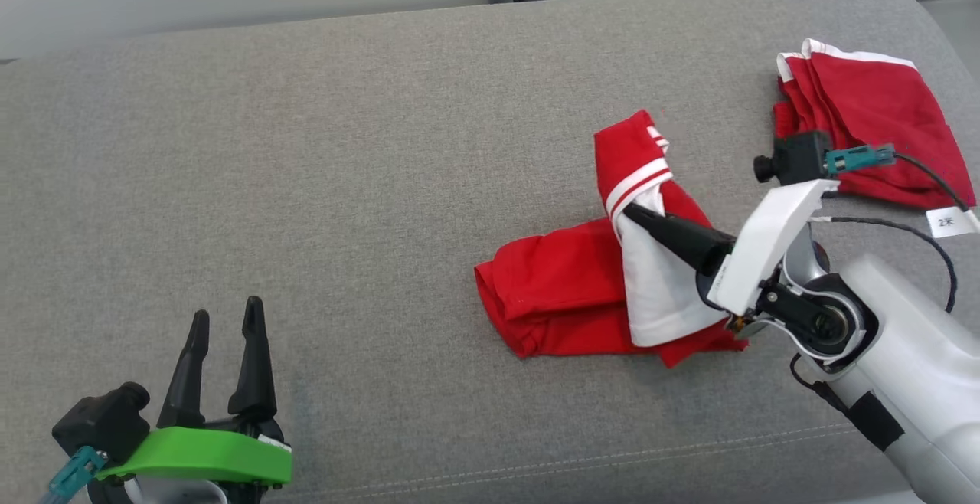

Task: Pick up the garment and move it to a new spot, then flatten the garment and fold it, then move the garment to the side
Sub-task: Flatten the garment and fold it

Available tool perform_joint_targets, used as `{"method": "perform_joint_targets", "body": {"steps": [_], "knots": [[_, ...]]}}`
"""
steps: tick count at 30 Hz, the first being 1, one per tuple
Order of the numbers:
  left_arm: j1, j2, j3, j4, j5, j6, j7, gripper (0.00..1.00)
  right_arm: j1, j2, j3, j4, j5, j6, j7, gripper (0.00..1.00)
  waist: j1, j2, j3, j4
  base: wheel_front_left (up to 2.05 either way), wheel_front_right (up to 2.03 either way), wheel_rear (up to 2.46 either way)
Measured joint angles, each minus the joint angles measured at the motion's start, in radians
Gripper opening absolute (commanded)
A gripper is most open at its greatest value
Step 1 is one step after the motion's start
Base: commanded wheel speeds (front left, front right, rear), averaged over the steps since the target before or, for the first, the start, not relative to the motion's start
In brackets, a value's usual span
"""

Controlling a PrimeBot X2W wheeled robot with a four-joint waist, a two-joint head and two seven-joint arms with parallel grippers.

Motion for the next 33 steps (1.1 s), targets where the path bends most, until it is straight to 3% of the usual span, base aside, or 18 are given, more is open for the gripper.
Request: {"method": "perform_joint_targets", "body": {"steps": [18,19,20,21,22,23,29,33], "knots": [[-0.007,-0.044,-0.039,0.047,-0.001,-0.034,0.000,1.00,-0.055,0.086,0.105,0.087,-0.107,-0.160,0.074,0.00,0.0000,0.0000,-0.018,0.141,0.00,0.00,0.00],[-0.010,-0.045,-0.039,0.051,-0.001,-0.034,0.000,1.00,-0.058,0.091,0.110,0.094,-0.112,-0.165,0.075,0.04,0.0000,0.0000,-0.018,0.149,0.00,0.00,0.00],[-0.013,-0.045,-0.039,0.054,-0.001,-0.034,0.000,1.00,-0.061,0.095,0.116,0.102,-0.116,-0.173,0.081,0.30,0.0000,0.0000,-0.018,0.157,0.00,0.00,0.00],[-0.015,-0.045,-0.038,0.057,-0.001,-0.034,0.000,1.00,-0.065,0.101,0.123,0.110,-0.120,-0.180,0.088,0.49,0.0000,-0.0001,-0.019,0.164,0.00,0.00,0.00],[-0.016,-0.045,-0.037,0.059,-0.001,-0.035,-0.001,1.00,-0.068,0.105,0.131,0.118,-0.121,-0.185,0.097,0.49,0.0000,0.0000,-0.019,0.171,0.00,0.00,0.00],[-0.015,-0.045,-0.033,0.061,-0.001,-0.035,-0.001,1.00,-0.071,0.110,0.138,0.124,-0.122,-0.185,0.100,1.00,0.0000,0.0000,-0.020,0.177,0.00,0.00,0.00],[-0.015,-0.045,-0.009,0.068,-0.001,-0.034,-0.005,1.00,-0.108,0.162,0.142,0.125,-0.128,-0.184,0.105,1.00,0.0000,0.0000,-0.031,0.180,0.00,0.00,0.00],[-0.014,-0.045,-0.005,0.073,-0.001,-0.034,-0.006,1.00,-0.128,0.157,0.135,0.120,-0.128,-0.182,0.104,1.00,0.0000,0.0000,-0.042,0.164,0.00,0.00,0.00]]}}
